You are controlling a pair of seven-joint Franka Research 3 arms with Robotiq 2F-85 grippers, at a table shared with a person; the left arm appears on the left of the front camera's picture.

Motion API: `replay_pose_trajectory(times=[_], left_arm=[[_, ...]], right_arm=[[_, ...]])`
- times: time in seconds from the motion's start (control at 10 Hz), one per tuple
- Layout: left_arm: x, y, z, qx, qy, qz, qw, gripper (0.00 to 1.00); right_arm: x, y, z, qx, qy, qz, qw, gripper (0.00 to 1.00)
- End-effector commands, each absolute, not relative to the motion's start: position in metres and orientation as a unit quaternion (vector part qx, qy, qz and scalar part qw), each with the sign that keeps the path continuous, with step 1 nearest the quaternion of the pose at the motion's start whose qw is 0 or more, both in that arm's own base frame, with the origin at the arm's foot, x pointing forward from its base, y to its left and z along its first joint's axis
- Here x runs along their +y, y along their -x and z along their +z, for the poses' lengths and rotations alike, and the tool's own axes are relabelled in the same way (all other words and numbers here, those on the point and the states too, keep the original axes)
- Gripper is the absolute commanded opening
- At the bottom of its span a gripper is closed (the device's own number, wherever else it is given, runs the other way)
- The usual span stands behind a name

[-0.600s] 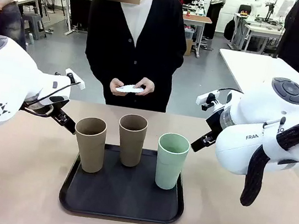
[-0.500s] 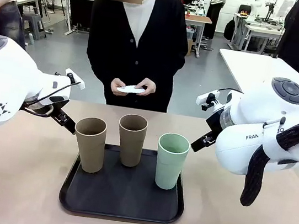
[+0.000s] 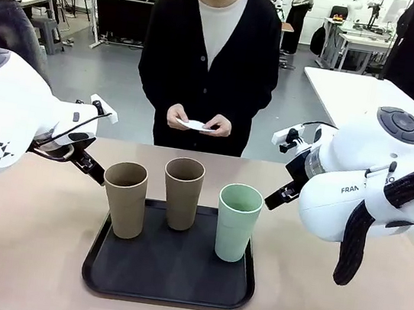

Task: Place coasters on the table and set cups on them.
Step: Pick up one Reusable plastic cup and place it on a coaster set by the human.

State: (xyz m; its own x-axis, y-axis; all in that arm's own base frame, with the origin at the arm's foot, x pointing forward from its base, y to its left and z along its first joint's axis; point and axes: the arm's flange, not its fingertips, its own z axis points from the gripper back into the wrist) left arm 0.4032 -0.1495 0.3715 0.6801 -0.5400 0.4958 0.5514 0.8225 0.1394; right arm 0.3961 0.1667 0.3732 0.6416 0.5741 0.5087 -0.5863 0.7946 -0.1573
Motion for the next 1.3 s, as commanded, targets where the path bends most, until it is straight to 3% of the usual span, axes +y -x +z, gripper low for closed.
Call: replay_pose_trajectory(times=[0.0, 0.7, 1.0, 1.2], left_arm=[[-0.15, -0.403, 0.372, -0.267, 0.011, -0.298, 0.916, 1.0], [-0.15, -0.403, 0.372, -0.267, 0.011, -0.298, 0.916, 1.0], [-0.116, -0.334, 0.46, -0.278, -0.062, -0.287, 0.915, 1.0], [-0.092, -0.294, 0.487, -0.223, -0.008, -0.308, 0.925, 1.0]], right_arm=[[0.167, -0.396, 0.373, -0.277, -0.011, 0.32, 0.906, 1.0], [0.167, -0.396, 0.373, -0.277, -0.011, 0.32, 0.906, 1.0], [0.156, -0.328, 0.458, -0.249, 0.039, 0.331, 0.91, 1.0], [0.141, -0.275, 0.498, -0.215, 0.062, 0.313, 0.923, 1.0]])
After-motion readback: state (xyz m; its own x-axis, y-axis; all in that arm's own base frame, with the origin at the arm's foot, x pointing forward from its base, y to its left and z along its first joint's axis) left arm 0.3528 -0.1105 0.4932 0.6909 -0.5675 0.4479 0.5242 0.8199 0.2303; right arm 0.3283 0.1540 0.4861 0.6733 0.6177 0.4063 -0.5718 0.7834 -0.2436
